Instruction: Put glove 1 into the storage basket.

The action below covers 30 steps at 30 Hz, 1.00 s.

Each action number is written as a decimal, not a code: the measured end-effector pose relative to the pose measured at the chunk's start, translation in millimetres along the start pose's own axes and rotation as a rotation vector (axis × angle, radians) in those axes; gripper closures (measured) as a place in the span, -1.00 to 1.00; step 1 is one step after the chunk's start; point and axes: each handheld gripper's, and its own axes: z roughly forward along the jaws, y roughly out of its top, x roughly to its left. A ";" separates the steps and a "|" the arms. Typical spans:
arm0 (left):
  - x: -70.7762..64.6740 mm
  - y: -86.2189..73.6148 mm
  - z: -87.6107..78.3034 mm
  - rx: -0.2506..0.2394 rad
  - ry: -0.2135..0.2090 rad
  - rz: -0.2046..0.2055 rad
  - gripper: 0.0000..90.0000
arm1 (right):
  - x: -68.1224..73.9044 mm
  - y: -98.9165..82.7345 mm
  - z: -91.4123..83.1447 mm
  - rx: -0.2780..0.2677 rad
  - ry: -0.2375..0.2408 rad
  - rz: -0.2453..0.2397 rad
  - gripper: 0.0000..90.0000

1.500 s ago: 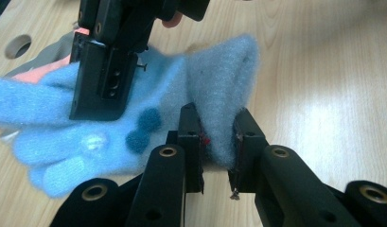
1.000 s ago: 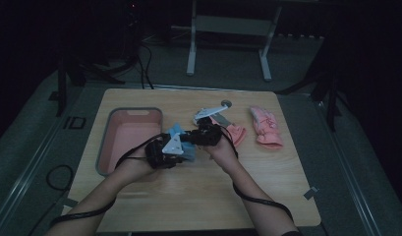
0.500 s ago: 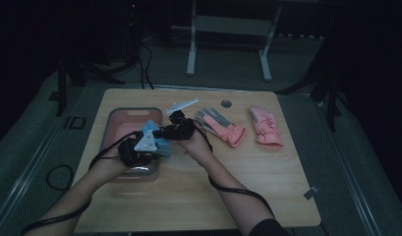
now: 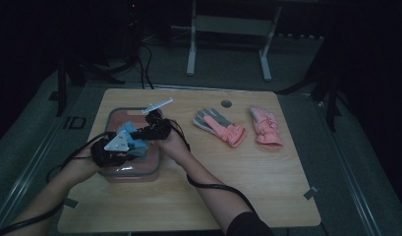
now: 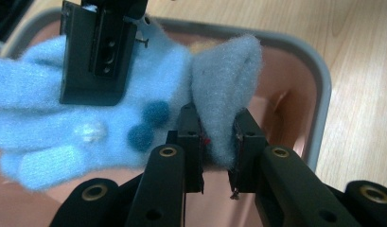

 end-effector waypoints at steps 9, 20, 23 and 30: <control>11.8 -7.4 20.8 0.043 -0.073 -0.011 0.74 | -12.4 -7.1 15.7 0.061 -0.008 0.042 0.77; 28.5 -5.3 43.7 0.126 -0.102 -0.047 0.72 | -21.9 -11.6 13.7 0.073 -0.068 0.076 0.13; 30.5 -5.5 45.4 0.133 -0.096 -0.055 0.71 | -22.2 -12.4 11.6 0.066 -0.072 0.072 0.09; 28.8 -4.0 48.6 0.175 -0.090 -0.094 0.32 | -19.6 -17.7 -2.5 0.031 -0.077 0.065 -0.05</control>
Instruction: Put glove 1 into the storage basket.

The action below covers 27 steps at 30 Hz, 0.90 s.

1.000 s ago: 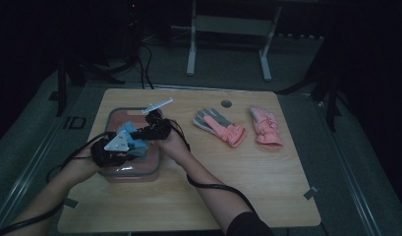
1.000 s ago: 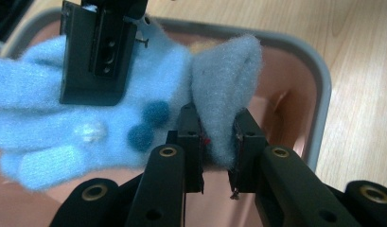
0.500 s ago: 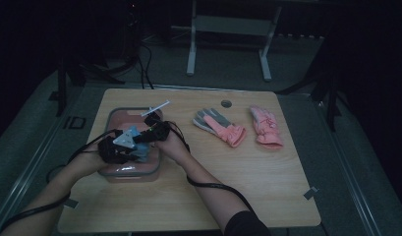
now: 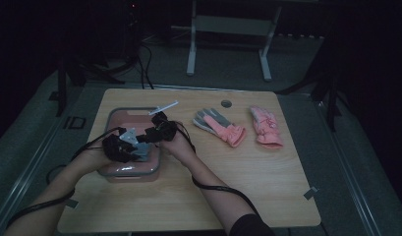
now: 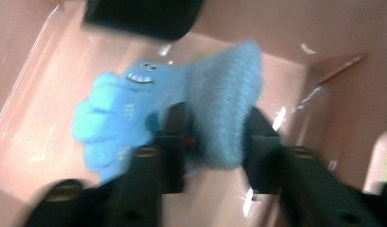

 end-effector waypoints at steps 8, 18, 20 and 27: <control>-4.4 2.1 -7.7 -0.032 0.053 -0.135 -0.64 | 2.8 -6.7 -24.3 -0.039 0.016 -0.009 -0.28; -23.7 29.3 -16.4 -0.094 0.038 -0.155 -0.83 | -0.5 -18.6 -52.5 -0.027 0.039 -0.039 -0.58; -28.6 36.5 -17.1 -0.109 0.031 -0.163 -0.84 | -1.4 -21.5 -59.8 -0.029 0.029 -0.047 -0.58; -39.7 55.5 -16.8 -0.142 -0.018 -0.143 -0.90 | -9.8 -34.0 -83.5 -0.040 -0.005 -0.043 -0.58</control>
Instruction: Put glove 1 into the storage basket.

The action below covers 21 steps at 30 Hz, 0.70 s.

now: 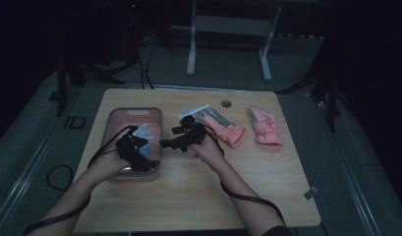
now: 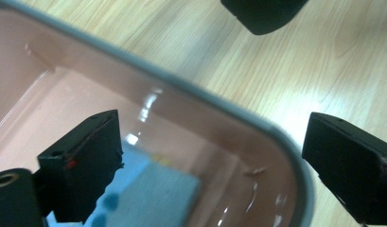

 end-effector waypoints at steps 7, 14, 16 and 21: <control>-13.1 15.4 2.6 -0.066 -0.019 -0.006 -0.96 | -10.7 -15.4 -25.3 -0.009 -0.024 -0.017 -0.58; -33.9 28.2 14.8 -0.081 0.001 0.022 -0.96 | -21.9 -33.7 -46.7 -0.001 -0.058 -0.023 -0.58; -41.1 33.0 18.4 -0.082 -0.006 0.022 -0.96 | -25.0 -38.7 -50.7 -0.007 -0.051 -0.026 -0.58; -58.4 42.0 27.7 -0.074 -0.025 0.039 -0.96 | -30.6 -52.1 -61.0 0.001 -0.065 -0.021 -0.60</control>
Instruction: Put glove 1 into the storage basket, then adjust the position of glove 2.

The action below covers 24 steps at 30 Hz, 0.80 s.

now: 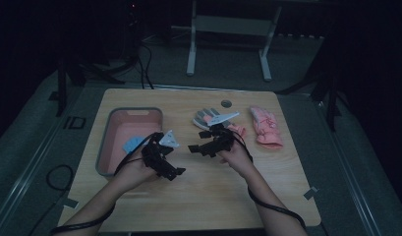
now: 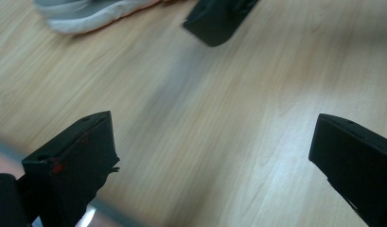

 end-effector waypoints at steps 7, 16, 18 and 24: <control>-24.2 3.6 16.5 -0.044 -0.026 0.027 -0.96 | -4.7 -16.6 -14.2 0.022 0.008 0.017 -0.67; -41.2 -3.8 41.7 -0.047 -0.101 0.005 -0.96 | -16.8 -35.2 -35.8 0.031 -0.066 0.018 -0.67; -44.0 -5.7 46.9 -0.033 -0.111 0.017 -0.96 | -20.9 -38.7 -40.6 0.027 -0.092 0.018 -0.47; -51.6 -14.1 60.9 -0.019 -0.130 0.008 -0.96 | -39.7 -43.2 -51.8 0.060 -0.182 0.024 -0.01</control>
